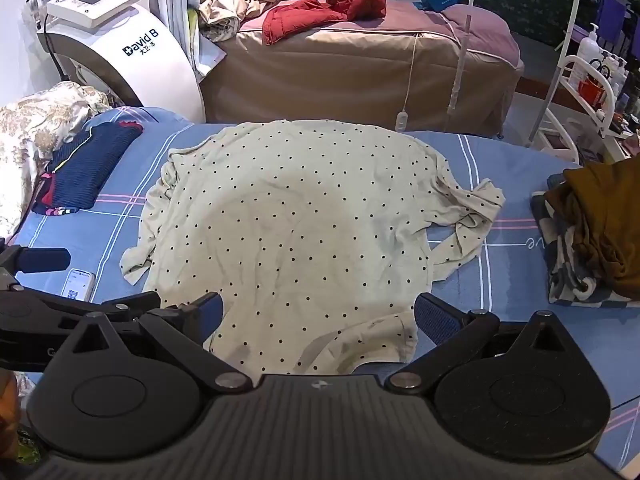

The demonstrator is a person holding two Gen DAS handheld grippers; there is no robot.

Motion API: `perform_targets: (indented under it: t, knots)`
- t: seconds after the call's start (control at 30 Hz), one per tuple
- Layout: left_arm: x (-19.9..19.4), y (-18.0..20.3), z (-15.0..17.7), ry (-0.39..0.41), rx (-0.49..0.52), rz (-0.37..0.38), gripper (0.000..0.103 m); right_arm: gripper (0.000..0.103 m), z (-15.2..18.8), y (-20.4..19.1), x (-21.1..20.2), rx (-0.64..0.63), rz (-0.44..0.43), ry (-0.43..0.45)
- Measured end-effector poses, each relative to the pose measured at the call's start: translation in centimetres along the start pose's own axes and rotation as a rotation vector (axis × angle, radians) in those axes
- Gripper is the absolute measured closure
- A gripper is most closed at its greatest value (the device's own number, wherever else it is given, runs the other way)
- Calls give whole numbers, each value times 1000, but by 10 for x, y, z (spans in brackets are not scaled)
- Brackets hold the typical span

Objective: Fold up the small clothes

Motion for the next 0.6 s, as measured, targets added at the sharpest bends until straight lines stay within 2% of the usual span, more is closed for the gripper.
perform_targets:
  t: [0.03, 0.07, 0.3, 0.33, 0.6]
  knots:
    - [0, 2, -1, 0, 1, -1, 0, 0, 0, 2, 0, 18, -30, -2]
    - [-1, -2, 0, 16, -23, 40, 0, 0, 0, 2, -1, 15, -28, -2]
    - [1, -7, 1, 15, -35, 68, 0, 0, 0, -1, 3, 5, -22, -4]
    - [-2, -13, 7, 6, -22, 34, 0, 0, 0, -3, 4, 4, -21, -6]
    - [2, -5, 6, -4, -20, 23, 0, 0, 0, 0, 3, 12, -27, -13]
Point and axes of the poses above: each gripper's, at about its wrist camera, not at the fingertips, and x roughly the way its jaws point, y to its right, z to its underside, the point moved 2 cm from there along x, roughly the way its jaws point, and after that the axes turned 3 degrees about z, right-handed, at the moved point
